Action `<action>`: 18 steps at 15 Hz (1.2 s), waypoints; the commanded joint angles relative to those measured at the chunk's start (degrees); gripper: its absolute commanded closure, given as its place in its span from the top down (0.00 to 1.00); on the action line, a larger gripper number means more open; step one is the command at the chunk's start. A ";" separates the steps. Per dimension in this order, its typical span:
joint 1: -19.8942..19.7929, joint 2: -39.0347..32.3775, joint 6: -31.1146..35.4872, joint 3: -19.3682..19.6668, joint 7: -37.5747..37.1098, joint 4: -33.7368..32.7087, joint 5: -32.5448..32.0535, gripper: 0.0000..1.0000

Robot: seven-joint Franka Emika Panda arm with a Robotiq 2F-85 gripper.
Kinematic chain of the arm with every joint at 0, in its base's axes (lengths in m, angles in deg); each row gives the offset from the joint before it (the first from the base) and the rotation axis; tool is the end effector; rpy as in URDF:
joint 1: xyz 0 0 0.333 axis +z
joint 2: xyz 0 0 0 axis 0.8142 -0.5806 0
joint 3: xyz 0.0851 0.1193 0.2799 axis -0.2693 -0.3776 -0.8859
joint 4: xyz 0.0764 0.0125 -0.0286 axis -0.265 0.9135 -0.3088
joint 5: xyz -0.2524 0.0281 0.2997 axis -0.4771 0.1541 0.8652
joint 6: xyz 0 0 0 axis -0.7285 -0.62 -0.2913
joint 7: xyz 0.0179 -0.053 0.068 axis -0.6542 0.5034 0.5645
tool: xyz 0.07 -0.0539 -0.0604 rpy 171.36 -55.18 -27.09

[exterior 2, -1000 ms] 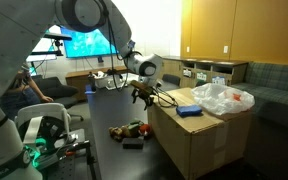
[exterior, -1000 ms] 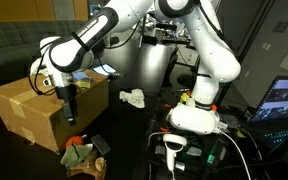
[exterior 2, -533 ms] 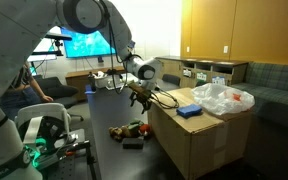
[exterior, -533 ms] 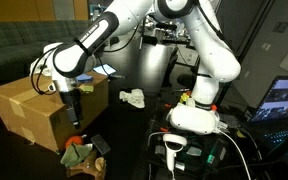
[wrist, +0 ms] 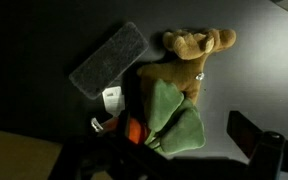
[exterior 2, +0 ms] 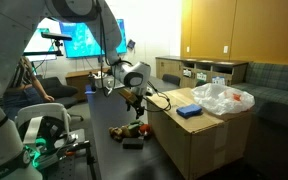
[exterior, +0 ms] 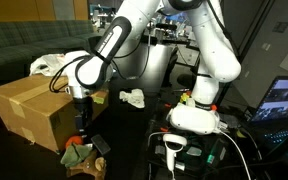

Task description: Put the objects on the table on top of the box and put the objects on the box on the table

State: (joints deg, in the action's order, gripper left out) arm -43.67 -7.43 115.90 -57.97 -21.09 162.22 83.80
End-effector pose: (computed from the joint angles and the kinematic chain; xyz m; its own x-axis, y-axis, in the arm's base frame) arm 0.5200 0.2661 0.1427 0.9197 0.3781 -0.1058 0.3421 -0.9040 -0.2565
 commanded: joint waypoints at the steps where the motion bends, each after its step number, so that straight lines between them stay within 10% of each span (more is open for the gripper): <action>1: 2.76 9.52 11.63 0.87 -9.58 13.82 2.06 1.00; 8: 12.55 17.67 19.65 5.18 -32.54 25.96 0.12 1.00; 18: 13.39 9.07 20.85 2.64 -35.62 17.85 4.99 1.00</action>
State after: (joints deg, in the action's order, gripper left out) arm -30.09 4.23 135.60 -54.87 -56.85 183.41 87.63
